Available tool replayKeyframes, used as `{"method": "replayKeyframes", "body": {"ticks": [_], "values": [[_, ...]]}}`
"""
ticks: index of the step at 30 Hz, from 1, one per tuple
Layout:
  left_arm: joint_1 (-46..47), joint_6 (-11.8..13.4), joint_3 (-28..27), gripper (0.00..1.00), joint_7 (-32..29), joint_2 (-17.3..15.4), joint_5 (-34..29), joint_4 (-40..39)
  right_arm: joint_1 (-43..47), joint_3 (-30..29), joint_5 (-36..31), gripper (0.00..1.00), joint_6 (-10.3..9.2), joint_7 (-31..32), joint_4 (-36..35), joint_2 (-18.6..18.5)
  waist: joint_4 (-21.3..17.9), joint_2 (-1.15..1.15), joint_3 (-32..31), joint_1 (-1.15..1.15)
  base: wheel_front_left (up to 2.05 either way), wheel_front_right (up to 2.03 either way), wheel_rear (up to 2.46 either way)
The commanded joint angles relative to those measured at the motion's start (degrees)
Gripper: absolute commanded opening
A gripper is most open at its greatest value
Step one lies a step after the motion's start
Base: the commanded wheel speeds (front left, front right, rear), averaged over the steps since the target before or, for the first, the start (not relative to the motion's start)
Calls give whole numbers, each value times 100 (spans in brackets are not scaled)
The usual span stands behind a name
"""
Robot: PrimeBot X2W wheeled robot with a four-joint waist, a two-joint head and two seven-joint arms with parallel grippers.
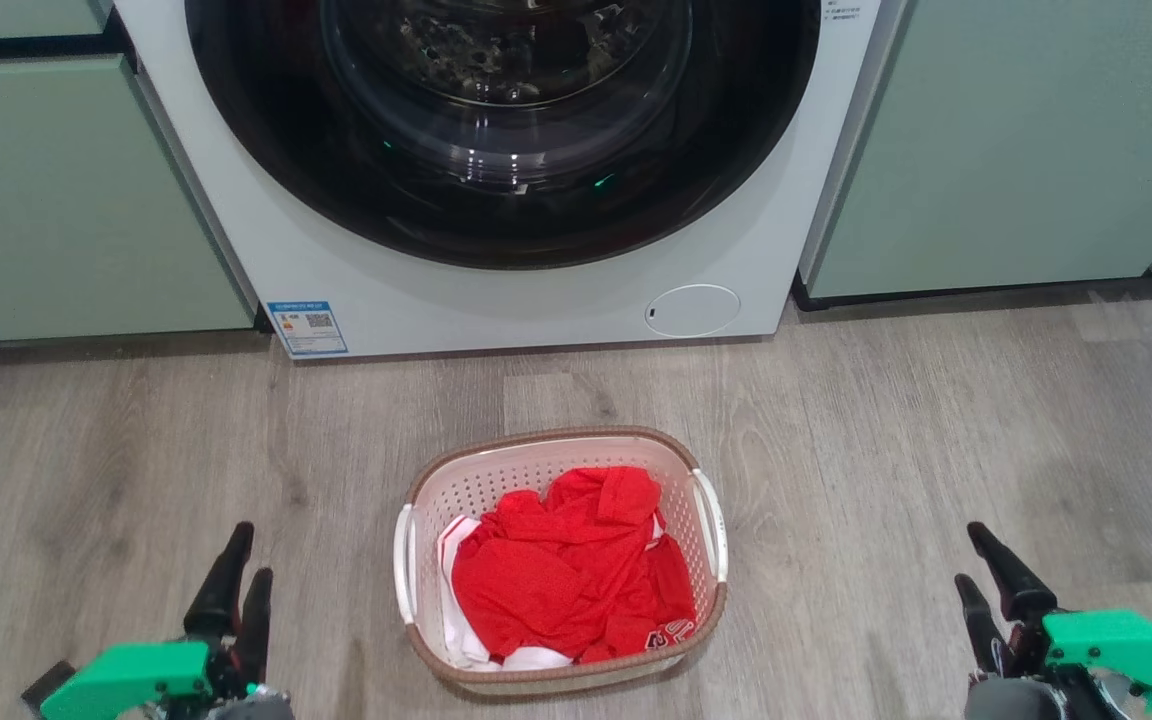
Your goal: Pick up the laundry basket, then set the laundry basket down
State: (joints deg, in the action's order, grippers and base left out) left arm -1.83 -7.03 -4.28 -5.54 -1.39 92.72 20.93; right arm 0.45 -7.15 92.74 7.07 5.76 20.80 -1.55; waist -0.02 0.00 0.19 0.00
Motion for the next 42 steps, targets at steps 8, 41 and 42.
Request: {"method": "replayKeyframes", "body": {"ticks": [8, 41, 42], "values": [[354, -2, -88, 100, 159, -47, -327, -299, -268, -27, -281, 100, 4, -182, -287, -50, -5, 0, 6, 0, 0, 0, 0], [563, 478, 344, 100, 696, -76, -3162, -1352, -490, -20, -2963, 100, 15, -719, -1014, -73, 45, 0, 39, 0, 0, 0, 0], [572, 499, 373, 100, 713, -77, -3287, -1386, -494, -12, -3057, 100, 15, -736, -1038, -74, 46, 0, 40, 0, 0, 0, 0]]}}
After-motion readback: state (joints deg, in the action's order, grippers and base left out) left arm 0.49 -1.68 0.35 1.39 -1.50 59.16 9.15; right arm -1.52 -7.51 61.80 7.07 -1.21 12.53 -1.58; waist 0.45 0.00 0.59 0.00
